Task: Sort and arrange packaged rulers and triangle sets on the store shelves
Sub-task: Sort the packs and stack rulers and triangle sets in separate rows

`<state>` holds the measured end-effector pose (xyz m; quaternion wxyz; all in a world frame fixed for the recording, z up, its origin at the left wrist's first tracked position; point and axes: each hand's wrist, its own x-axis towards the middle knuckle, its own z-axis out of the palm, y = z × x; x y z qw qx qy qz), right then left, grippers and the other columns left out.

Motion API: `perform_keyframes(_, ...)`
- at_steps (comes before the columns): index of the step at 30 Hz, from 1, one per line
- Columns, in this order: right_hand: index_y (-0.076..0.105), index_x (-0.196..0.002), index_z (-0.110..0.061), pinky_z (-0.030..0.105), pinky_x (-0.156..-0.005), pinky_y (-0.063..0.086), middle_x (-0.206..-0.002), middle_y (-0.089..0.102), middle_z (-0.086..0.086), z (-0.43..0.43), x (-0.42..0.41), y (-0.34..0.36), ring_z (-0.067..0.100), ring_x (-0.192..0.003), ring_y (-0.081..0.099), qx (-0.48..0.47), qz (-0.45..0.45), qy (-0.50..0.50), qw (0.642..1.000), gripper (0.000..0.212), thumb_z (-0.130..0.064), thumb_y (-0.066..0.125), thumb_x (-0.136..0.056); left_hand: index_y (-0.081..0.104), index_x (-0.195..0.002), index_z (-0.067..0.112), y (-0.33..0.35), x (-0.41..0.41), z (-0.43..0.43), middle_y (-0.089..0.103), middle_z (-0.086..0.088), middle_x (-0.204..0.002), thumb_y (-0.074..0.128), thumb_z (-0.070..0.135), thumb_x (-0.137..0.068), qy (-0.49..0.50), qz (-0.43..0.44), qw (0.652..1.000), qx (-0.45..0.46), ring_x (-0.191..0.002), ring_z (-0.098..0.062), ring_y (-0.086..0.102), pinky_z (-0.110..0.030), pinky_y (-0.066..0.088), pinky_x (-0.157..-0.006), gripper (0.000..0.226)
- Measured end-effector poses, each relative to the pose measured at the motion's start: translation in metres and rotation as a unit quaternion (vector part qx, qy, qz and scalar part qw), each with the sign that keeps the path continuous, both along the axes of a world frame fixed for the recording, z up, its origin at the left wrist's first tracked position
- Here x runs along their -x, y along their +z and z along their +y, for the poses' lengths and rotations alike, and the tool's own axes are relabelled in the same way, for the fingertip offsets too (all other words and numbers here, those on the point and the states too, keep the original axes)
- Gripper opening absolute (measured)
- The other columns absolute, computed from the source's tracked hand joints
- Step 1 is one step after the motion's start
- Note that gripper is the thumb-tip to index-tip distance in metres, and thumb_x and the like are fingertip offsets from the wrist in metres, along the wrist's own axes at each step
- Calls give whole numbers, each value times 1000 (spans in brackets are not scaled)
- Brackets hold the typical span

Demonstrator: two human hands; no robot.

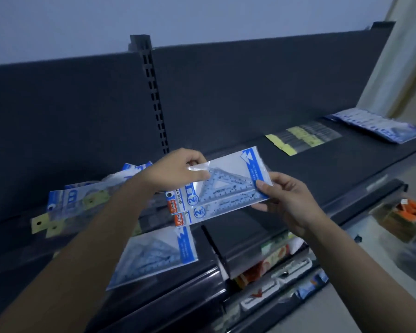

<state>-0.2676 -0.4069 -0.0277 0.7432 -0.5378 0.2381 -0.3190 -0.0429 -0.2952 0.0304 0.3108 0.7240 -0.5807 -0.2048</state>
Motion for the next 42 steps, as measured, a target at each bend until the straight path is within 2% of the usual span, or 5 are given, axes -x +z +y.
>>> perform_keyframes(6, 64, -96, -3, 28, -56, 57, -81, 74, 8, -71, 99, -1, 19, -72, 71, 3, -10, -34, 999, 23, -10, 67, -74, 65, -99, 10, 4, 85, -73, 74, -3, -96, 82, 21, -73, -43, 86, 994, -52, -88, -17, 70, -32, 54, -81, 33)
perform_keyframes(19, 63, -89, -8, 27, -56, 57, -83, 74, 9, -224, 289, 8, 20, -70, 71, 19, 9, -149, 989, 17, -7, 69, -73, 67, -87, 7, -6, 253, -267, 75, 1, -80, 80, 19, -75, -104, 85, 991, -22, -70, -8, 69, -20, 53, -63, 22)
perform_keyframes(28, 61, -95, -2, 25, -55, 56, -81, 73, 5, -367, 332, -7, 19, -68, 71, 26, 56, -204, 977, 21, 10, 65, -78, 70, -93, 10, -18, 297, -433, 74, 0, -88, 77, 16, -77, -108, 76, 991, -10, -78, -11, 69, -29, 52, -76, 18)
perform_keyframes(39, 62, -87, -13, 32, -71, 57, -95, 67, 8, -577, 331, 9, 21, -82, 64, 209, 191, -190, 940, 18, 1, 70, -79, 64, -97, 15, -24, 310, -599, 70, -11, -100, 81, 14, -74, -55, 78, 994, -58, -87, -19, 67, -30, 53, -76, 29)
perform_keyframes(42, 64, -96, -12, 10, -56, 48, -81, 68, -6, -614, 324, -1, -3, -63, 60, 307, 258, -150, 904, 14, -9, 69, -83, 63, -99, 22, -31, 311, -616, 66, -8, -101, 84, 20, -70, -17, 47, 995, -85, -99, -20, 65, -31, 52, -78, 35)
